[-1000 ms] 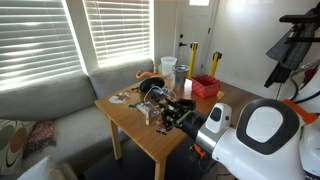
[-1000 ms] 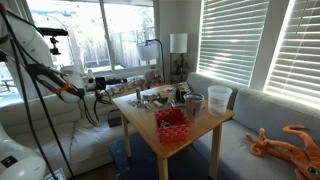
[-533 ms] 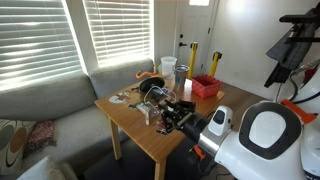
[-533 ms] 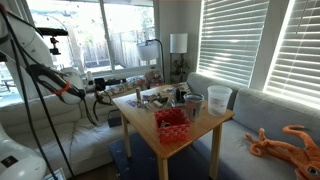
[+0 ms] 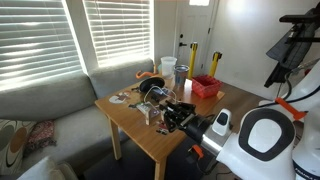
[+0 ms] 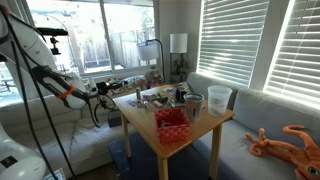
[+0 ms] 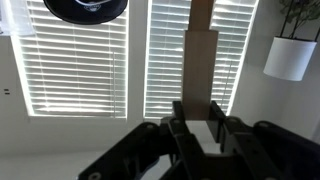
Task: Put one block upright
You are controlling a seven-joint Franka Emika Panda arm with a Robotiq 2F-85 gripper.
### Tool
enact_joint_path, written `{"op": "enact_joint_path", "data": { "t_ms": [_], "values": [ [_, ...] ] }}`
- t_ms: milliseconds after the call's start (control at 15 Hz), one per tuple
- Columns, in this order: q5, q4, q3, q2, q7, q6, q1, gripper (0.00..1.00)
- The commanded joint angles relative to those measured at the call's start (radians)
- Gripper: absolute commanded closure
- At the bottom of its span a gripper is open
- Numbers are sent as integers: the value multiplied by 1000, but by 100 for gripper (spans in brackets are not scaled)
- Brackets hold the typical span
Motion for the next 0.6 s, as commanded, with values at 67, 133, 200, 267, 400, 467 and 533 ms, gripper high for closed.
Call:
{"op": "enact_joint_path", "data": {
  "t_ms": [67,133,200,267,400,467,533],
  "values": [
    [-61,-20,-23,7,89,-13,-18,93],
    [-64,-16,-28,14,94,-14,-22,93],
    [-68,-14,-32,19,102,-10,-26,93],
    [-78,-11,-35,27,108,-14,-30,93],
    [-100,-11,-38,38,117,-11,-34,93],
    [-112,-12,-39,45,122,-10,-36,93],
    [-122,-13,-40,51,127,-10,-37,93]
  ]
}}
